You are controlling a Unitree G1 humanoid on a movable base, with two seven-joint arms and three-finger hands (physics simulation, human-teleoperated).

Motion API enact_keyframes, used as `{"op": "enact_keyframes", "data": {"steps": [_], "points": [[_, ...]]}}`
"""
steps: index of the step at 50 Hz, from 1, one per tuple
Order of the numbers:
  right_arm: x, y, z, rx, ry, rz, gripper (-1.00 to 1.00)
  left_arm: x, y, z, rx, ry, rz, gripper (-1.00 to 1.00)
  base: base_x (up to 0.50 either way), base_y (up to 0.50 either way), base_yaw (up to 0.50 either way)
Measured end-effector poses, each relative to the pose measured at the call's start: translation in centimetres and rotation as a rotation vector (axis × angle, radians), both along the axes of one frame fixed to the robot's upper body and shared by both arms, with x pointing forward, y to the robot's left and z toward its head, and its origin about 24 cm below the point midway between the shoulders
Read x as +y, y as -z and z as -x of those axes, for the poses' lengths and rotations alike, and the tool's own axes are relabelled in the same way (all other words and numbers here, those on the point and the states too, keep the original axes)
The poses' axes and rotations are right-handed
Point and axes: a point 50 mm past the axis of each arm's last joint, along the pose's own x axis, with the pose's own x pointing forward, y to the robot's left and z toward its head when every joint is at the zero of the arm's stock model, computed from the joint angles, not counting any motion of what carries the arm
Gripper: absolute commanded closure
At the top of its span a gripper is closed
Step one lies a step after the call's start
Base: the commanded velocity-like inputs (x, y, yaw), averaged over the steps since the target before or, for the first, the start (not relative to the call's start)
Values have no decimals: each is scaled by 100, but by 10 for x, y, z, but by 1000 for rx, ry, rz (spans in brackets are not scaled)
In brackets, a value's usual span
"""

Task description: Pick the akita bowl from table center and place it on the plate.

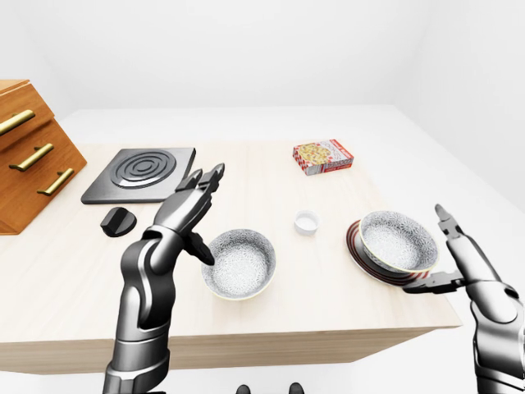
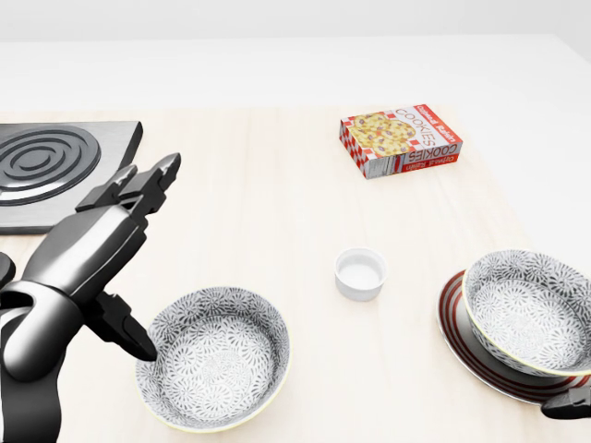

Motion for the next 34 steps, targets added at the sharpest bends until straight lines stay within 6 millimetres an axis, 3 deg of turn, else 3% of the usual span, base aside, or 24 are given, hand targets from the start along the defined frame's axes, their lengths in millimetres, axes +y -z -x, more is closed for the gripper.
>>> {"op": "enact_keyframes", "data": {"steps": [7,20,34], "points": [[33,-39,13,-146,-146,-36,-100,-2,-13,7,-72,19,45,-100,0,0,0],[103,-108,14,-518,-411,-28,-100,-7,-42,22,-257,77,175,-100,0,0,0],[122,-136,25,-765,-474,-116,-100,-8,-58,34,-392,111,290,-100,0,0,0]]}}
